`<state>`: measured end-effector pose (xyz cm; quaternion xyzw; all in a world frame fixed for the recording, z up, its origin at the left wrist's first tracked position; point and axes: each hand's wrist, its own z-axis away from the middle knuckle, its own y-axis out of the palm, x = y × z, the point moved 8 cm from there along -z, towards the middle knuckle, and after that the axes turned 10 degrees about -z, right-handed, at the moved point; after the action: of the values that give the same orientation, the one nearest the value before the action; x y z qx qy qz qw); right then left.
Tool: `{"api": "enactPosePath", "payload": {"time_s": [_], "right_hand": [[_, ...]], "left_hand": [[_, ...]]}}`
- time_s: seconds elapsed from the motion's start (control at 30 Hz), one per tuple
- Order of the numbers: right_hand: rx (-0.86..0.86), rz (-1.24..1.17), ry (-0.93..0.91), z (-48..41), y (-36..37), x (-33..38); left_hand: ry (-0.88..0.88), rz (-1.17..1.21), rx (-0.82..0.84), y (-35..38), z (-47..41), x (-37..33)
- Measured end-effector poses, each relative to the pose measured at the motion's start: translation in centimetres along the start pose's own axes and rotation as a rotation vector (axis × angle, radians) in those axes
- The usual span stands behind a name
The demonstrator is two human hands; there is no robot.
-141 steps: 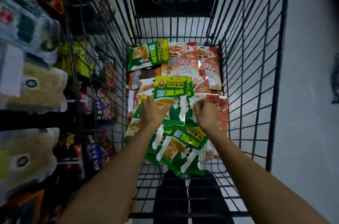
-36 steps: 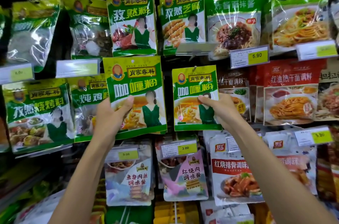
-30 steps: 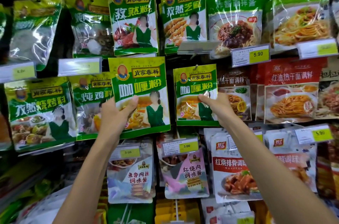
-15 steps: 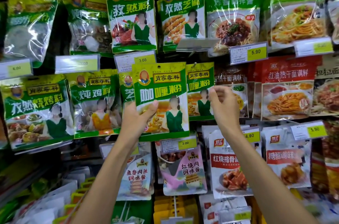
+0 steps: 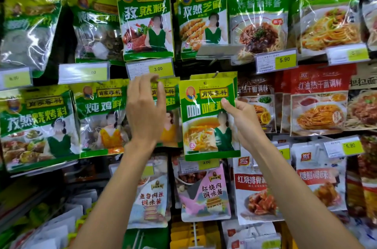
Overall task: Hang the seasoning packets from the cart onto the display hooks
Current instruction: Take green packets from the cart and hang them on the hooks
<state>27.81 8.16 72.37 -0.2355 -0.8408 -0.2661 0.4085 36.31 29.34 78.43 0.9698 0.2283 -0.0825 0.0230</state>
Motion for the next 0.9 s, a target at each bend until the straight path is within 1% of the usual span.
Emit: {"api": "enactPosePath", "payload": {"time_s": [0.07, 0.17, 0.27, 0.37, 0.6, 0.73, 0.83, 0.9], "right_hand": [[-0.035, 0.004, -0.004, -0.2, -0.8, 0.2], [-0.047, -0.008, -0.017, -1.2, -1.7, 0.5], [-0.046, -0.031, -0.023, -2.4, -2.3, 0.9], [-0.034, -0.048, -0.015, -3.3, -2.4, 1.0], [-0.026, 0.000, -0.010, -4.3, -2.3, 1.0], [-0.076, 0.028, -0.004, -4.4, -3.0, 1.0], [-0.145, 0.139, -0.036, -4.6, -3.3, 1.1], [-0.158, 0.188, -0.064, -4.7, -3.0, 1.1]], "left_hand": [[0.137, -0.179, -0.110, 0.0, -1.8, -0.6], [0.216, -0.326, -0.079, 1.9, -3.5, -0.3], [0.257, -0.394, -0.059, 3.5, -3.9, 0.3], [0.254, -0.413, -0.069, 4.2, -3.8, 0.7], [0.243, -0.404, -0.070, 4.4, -3.6, 0.8], [0.253, -0.391, -0.084, 4.2, -3.5, 0.7], [0.250, -0.390, -0.079, 4.2, -3.5, 0.7], [0.245, -0.392, -0.076, 4.2, -3.6, 0.8]]}}
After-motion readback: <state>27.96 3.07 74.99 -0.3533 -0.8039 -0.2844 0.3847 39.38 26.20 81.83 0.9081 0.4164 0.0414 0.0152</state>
